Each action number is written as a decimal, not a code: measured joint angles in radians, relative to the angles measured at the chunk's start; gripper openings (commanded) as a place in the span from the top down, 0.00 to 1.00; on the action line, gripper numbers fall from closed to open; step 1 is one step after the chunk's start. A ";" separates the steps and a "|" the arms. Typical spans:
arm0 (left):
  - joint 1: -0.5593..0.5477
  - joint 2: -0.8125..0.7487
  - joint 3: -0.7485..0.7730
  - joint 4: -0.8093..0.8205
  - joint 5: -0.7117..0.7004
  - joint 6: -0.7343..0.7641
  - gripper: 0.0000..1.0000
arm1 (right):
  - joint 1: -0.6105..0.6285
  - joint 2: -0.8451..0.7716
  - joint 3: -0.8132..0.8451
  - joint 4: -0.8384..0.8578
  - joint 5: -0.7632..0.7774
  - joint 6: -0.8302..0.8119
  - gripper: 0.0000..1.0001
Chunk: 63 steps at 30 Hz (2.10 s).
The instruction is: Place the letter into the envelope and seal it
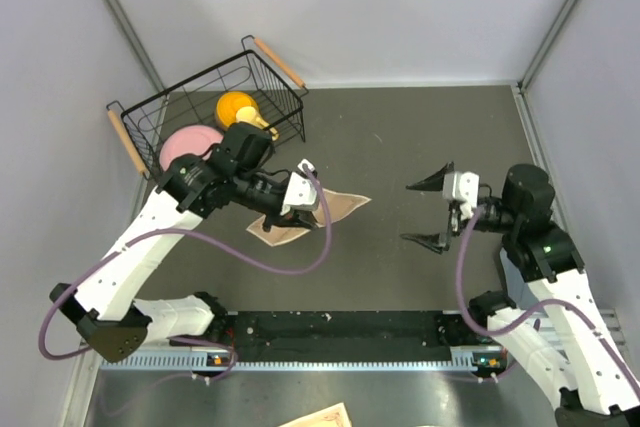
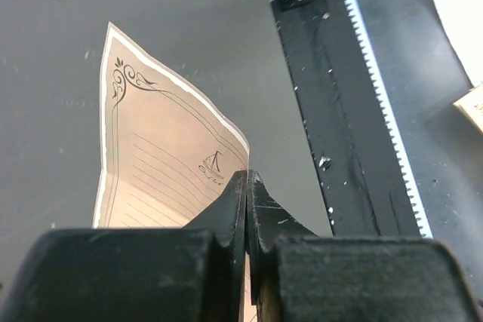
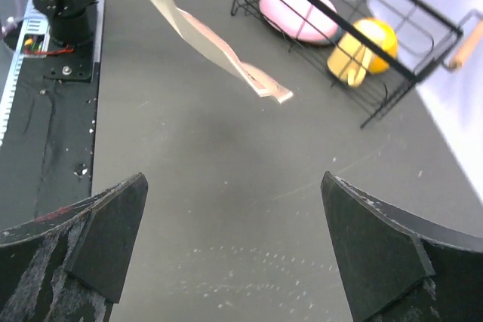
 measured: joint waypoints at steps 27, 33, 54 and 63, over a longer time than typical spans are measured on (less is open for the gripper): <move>-0.173 -0.207 -0.037 0.148 0.055 -0.086 0.50 | 0.463 0.109 -0.130 0.455 0.189 0.016 1.00; 0.062 -0.274 -0.109 0.327 -0.014 -0.353 0.01 | 0.463 0.106 -0.053 0.326 0.331 0.146 1.00; -0.140 -0.412 -0.412 0.623 -0.254 -0.039 0.01 | 0.134 0.322 -0.011 0.222 0.203 1.285 1.00; -0.335 -0.342 -0.560 0.802 -0.517 -0.005 0.01 | 0.134 0.311 -0.067 0.343 0.133 1.526 1.00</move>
